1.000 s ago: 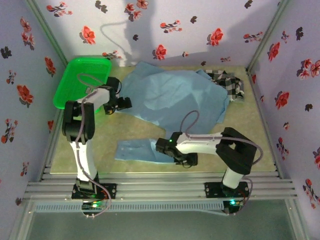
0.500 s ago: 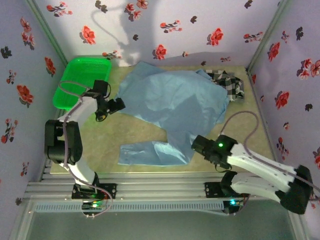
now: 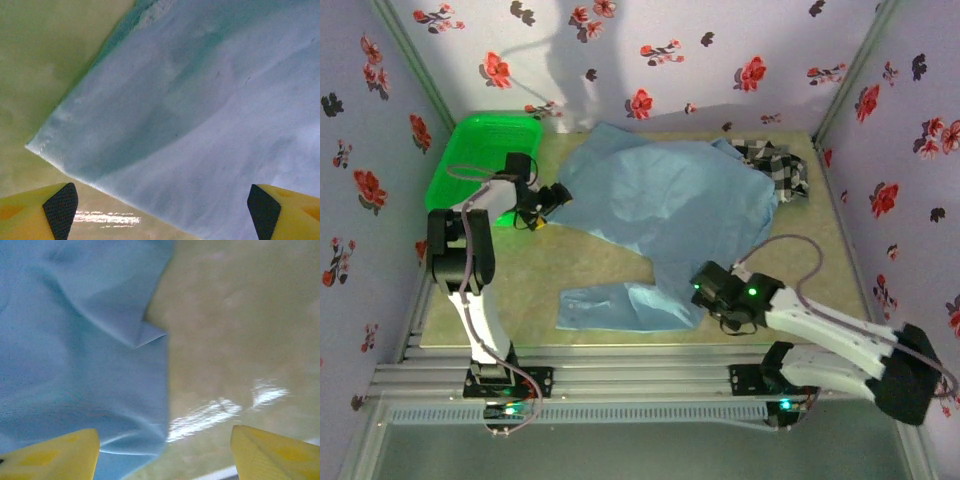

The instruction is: Fold and stack the long sleeve shirts

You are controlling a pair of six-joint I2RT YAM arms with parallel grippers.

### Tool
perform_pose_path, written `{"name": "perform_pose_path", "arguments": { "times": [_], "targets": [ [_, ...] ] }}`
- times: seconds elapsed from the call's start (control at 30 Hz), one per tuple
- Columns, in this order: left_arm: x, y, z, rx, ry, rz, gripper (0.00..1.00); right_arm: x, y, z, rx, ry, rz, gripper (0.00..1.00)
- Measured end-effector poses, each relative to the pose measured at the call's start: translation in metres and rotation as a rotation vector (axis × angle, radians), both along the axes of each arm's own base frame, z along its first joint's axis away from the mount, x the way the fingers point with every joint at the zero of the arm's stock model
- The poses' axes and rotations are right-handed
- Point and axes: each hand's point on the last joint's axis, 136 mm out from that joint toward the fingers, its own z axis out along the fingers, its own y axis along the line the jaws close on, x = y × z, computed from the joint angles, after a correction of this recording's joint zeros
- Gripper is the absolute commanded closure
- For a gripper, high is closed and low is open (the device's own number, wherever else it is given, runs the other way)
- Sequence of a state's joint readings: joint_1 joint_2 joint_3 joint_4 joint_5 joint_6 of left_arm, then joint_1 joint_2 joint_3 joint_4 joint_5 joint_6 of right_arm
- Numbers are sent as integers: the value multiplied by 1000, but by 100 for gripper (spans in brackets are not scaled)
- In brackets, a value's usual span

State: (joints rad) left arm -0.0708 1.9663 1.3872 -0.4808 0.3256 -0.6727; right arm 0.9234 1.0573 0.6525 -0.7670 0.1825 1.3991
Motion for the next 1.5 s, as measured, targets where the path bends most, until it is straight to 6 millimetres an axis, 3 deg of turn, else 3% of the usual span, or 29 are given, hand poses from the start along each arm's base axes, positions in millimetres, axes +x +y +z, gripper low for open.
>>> {"name": "perform_pose_path", "arguments": {
  "times": [0.23, 0.4, 0.57, 0.73, 0.93, 1.17, 1.3, 1.4, 1.5],
  "targets": [
    [6, 11, -2, 20, 21, 32, 16, 0, 37, -27, 29, 89, 54, 28],
    [4, 14, -5, 47, 33, 38, 15, -3, 53, -25, 48, 106, 76, 28],
    [4, 15, -7, 73, 35, 42, 17, -8, 58, -23, 54, 116, 90, 28],
    [13, 14, -8, 83, 21, 41, 25, -17, 53, -16, 57, 122, 88, 27],
    [28, 12, -10, 87, -5, 40, 44, -27, 56, -4, 98, 112, 103, 27],
    [34, 10, -13, 90, -20, 30, 70, -25, 65, -26, 69, 147, 87, 26],
    [34, 9, -15, 93, -24, 18, 95, -23, 70, -41, 50, 168, 79, 28],
    [33, 9, -17, 96, -30, 11, 100, -26, 67, -52, 11, 196, 75, 34],
    [29, 10, -24, 97, -19, 10, 100, -28, 62, -54, -15, 210, 57, 50]
  ]
}}
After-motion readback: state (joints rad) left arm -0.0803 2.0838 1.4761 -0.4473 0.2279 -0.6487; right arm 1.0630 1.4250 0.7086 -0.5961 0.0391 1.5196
